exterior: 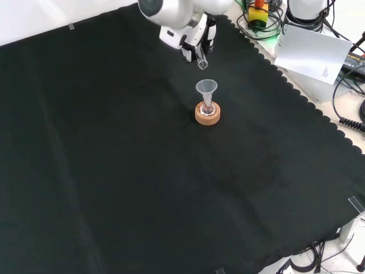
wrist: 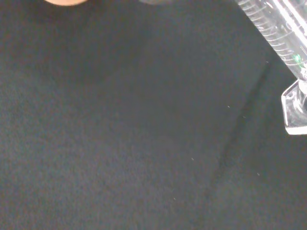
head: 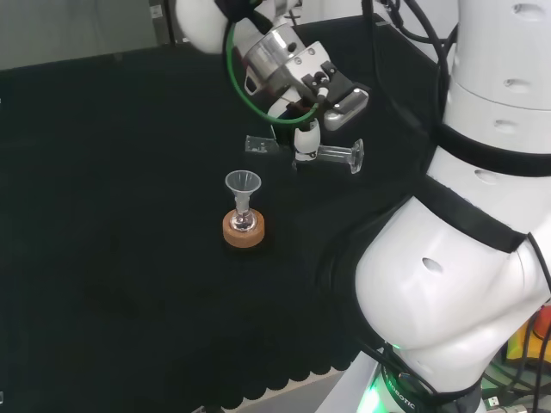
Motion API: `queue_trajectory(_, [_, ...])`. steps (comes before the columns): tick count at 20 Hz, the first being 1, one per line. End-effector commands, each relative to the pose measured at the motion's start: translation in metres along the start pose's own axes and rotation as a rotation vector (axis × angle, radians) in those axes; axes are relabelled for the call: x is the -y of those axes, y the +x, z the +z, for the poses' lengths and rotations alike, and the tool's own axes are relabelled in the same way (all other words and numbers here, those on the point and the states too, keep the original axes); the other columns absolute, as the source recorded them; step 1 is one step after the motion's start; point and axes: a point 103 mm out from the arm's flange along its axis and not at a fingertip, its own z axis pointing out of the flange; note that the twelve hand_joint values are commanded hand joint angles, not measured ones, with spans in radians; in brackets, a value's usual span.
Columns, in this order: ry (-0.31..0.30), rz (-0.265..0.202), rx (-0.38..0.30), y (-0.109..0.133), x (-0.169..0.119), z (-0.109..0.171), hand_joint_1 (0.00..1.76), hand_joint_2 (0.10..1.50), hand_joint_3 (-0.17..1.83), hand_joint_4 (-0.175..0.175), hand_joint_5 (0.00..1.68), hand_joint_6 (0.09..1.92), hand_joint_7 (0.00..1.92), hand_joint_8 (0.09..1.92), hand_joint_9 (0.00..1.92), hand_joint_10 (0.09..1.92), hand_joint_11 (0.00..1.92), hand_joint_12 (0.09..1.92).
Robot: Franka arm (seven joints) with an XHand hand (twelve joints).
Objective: Put the graduated cylinder back on the table.
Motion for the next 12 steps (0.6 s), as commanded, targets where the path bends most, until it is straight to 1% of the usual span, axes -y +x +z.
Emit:
queue_trajectory(1, [-0.102,-0.064,-0.120,-0.016,-0.002,0.011,1.26,1.12,0.00,-0.175,0.97,1.03,1.00,1.01,1.43,0.09,1.23,0.75])
queue_trajectory(5, [-0.215,-0.102,-0.192,-0.027,-0.009,0.011,1.26,1.12,0.00,-0.175,0.97,1.03,0.99,1.01,1.43,0.09,1.23,0.75])
queue_trajectory(8, [-0.322,-0.115,-0.244,-0.034,-0.021,0.012,1.17,1.12,0.01,-0.175,0.97,1.05,1.14,0.60,1.43,0.09,1.23,0.74])
queue_trajectory(10, [-0.378,-0.145,-0.291,-0.038,-0.032,0.013,1.16,1.12,0.01,-0.175,0.97,1.05,1.19,0.48,1.43,0.09,1.24,0.73])
queue_trajectory(12, [-0.419,-0.157,-0.315,-0.043,-0.042,0.012,1.22,1.11,0.01,-0.175,0.97,1.03,1.07,0.80,1.43,0.09,1.24,0.73])
